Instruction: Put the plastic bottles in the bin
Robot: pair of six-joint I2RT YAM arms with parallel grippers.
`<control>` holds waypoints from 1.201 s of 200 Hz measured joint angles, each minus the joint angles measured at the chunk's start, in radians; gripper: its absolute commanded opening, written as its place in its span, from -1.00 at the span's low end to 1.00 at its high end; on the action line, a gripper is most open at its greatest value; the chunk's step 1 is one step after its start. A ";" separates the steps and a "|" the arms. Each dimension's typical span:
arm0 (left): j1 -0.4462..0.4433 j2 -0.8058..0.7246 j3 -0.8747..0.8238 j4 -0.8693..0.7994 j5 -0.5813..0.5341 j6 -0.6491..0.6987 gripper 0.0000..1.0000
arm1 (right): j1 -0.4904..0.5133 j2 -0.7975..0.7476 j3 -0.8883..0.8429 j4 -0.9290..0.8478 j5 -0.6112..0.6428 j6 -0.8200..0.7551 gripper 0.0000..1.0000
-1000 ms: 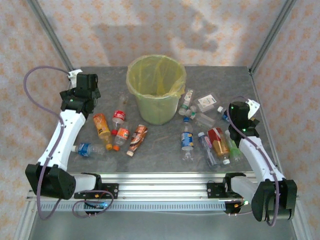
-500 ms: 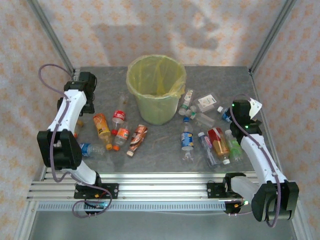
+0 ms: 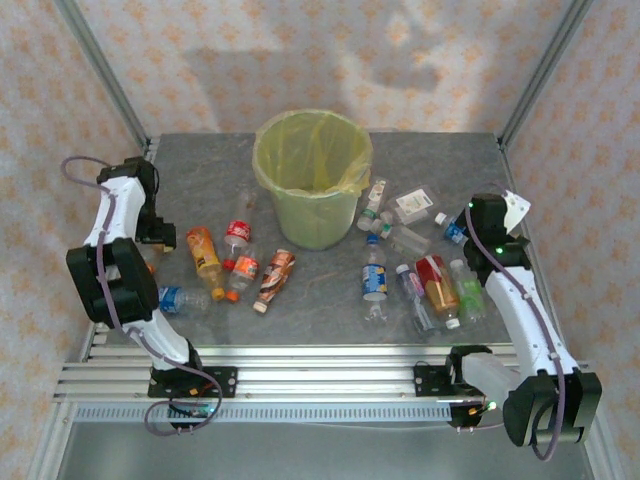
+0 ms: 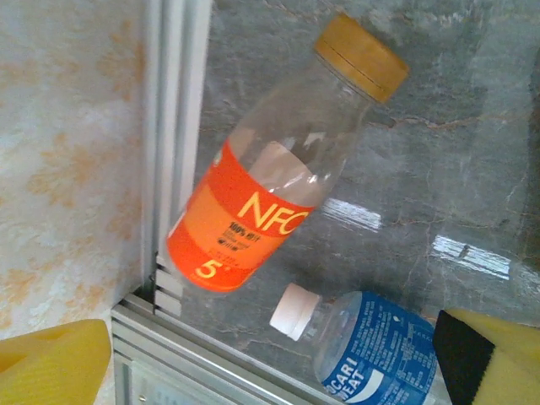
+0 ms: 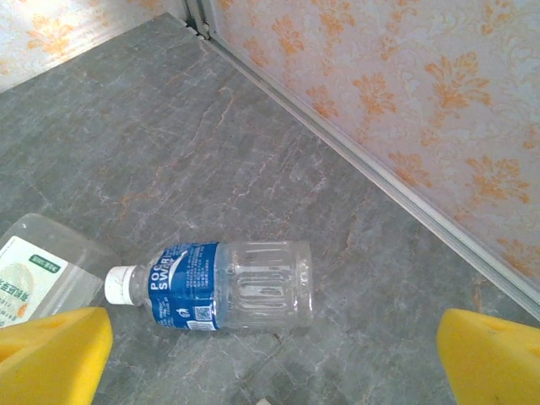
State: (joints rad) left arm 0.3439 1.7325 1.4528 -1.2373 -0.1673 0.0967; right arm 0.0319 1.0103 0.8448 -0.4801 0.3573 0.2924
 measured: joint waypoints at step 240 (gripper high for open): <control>0.121 0.321 0.074 0.126 0.142 0.148 0.96 | 0.000 -0.058 0.087 -0.132 0.107 -0.008 0.98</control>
State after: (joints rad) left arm 0.4648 2.0537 1.5265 -1.1118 -0.0257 0.2447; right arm 0.0319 0.9524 0.9318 -0.6121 0.4644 0.2840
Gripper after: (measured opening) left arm 0.981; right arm 0.992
